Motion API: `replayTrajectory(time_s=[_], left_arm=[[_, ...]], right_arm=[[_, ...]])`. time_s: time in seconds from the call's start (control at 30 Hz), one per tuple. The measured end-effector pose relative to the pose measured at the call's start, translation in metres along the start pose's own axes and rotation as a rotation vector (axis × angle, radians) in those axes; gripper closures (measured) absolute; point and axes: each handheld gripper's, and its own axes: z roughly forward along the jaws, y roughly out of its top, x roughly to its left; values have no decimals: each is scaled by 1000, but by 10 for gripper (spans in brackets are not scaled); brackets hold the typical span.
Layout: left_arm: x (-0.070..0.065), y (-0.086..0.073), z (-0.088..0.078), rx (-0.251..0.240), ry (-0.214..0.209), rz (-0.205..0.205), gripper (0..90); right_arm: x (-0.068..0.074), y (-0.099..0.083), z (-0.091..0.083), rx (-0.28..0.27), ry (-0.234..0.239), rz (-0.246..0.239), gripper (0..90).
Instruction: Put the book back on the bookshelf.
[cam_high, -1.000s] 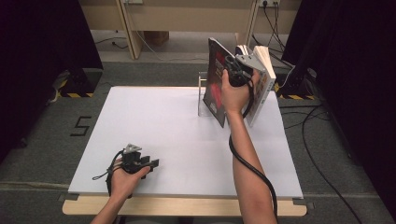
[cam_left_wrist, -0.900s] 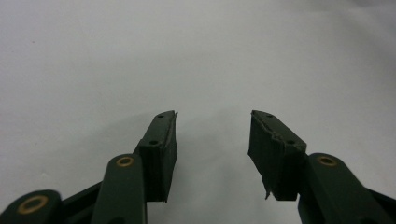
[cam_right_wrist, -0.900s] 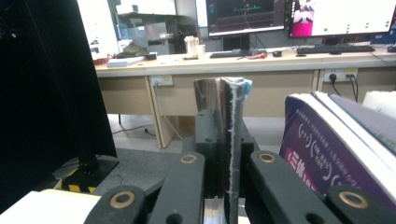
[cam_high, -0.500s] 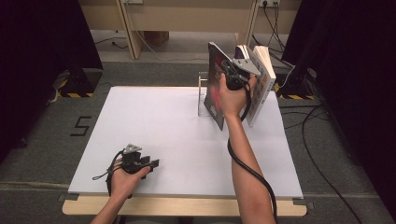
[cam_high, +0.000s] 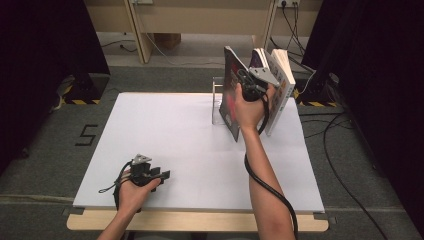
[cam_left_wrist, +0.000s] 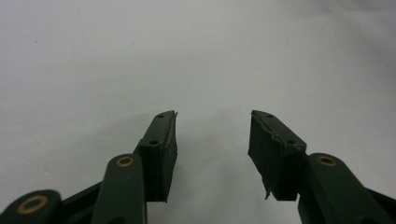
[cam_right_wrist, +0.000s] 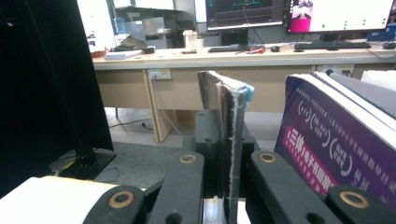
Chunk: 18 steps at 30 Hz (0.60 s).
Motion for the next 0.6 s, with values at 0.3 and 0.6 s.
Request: replayTrajectory(time_s=[0.3,0.6], left_arm=[[-2,0,1,-1,1,5,510],[-4,0,1,6,-6,1,510]], right_arm=[[3,-9,-18,40,23,-11,862],[0,-18,-35,81,35,-4,845]])
